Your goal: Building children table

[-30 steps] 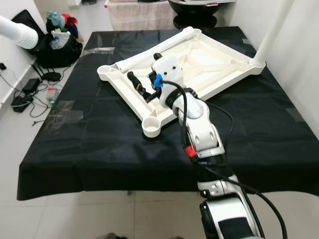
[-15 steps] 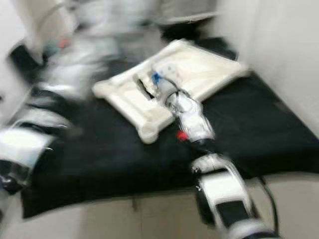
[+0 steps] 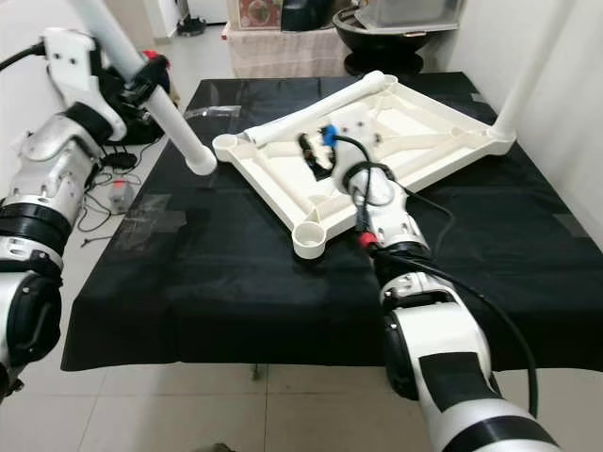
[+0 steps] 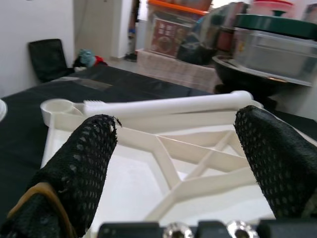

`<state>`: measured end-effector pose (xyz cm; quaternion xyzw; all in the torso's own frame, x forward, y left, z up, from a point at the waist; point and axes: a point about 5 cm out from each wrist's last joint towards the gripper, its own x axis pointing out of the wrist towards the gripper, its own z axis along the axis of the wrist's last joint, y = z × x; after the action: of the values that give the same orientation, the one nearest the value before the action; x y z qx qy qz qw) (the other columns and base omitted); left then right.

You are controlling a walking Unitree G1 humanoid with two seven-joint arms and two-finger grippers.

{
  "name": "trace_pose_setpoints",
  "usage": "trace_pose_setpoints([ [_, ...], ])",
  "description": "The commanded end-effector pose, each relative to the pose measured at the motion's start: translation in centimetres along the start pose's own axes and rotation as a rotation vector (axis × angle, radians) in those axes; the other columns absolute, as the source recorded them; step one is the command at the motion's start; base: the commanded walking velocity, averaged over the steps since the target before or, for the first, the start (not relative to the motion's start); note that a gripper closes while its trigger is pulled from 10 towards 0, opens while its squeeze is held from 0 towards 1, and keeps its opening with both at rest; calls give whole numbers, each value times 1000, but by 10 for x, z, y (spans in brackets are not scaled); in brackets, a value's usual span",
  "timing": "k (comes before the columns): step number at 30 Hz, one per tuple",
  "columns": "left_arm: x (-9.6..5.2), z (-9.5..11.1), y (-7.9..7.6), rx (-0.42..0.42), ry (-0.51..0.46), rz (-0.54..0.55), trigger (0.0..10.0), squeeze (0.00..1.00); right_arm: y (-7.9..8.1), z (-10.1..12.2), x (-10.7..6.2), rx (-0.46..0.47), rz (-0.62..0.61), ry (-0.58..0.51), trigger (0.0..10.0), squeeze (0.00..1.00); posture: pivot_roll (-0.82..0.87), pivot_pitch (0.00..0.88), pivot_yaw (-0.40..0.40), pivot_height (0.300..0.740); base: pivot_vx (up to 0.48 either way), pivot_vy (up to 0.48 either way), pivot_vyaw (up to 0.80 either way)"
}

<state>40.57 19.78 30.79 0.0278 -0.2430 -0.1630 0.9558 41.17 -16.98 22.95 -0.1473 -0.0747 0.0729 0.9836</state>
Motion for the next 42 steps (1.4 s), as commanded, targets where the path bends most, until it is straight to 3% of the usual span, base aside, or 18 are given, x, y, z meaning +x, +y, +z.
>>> trace_pose_setpoints([
  [1,1,6,3,18,-27,0,10000,0,0,2,1,3,-10,-11,10000,0,64,0,27,740,0,0,0],
  [9,1,7,1,23,-37,-2,10000,0,-3,0,-1,25,-6,-21,10000,0,65,0,30,740,0,0,0],
  [17,-3,15,-5,27,-126,-37,10000,0,2,1,-1,54,60,-66,10000,0,70,0,19,740,0,0,0],
  [27,-7,19,-11,22,-167,-57,10000,0,7,12,-2,113,155,-149,10000,0,69,0,12,740,0,0,0],
  [29,-9,31,-25,-29,-199,-200,10000,0,12,18,-7,150,298,-221,10000,0,60,0,13,740,0,0,0],
  [32,-9,31,-25,-29,-199,-200,10000,0,12,18,-7,150,298,-221,10000,0,60,0,13,740,0,0,0],
  [33,-13,42,-33,-57,-229,-266,10000,0,11,21,-11,149,362,-257,10000,0,56,0,17,740,0,0,0],
  [34,-13,42,-33,-57,-229,-266,10000,0,11,21,-11,149,362,-257,10000,0,56,0,17,740,0,0,0],
  [35,-23,59,-45,-87,-265,-351,10000,0,6,24,-19,135,442,-303,10000,0,54,0,15,740,0,0,0],
  [42,-39,63,-58,-117,-248,-433,10000,0,9,26,-35,112,620,-339,10000,0,42,0,5,740,0,0,0],
])
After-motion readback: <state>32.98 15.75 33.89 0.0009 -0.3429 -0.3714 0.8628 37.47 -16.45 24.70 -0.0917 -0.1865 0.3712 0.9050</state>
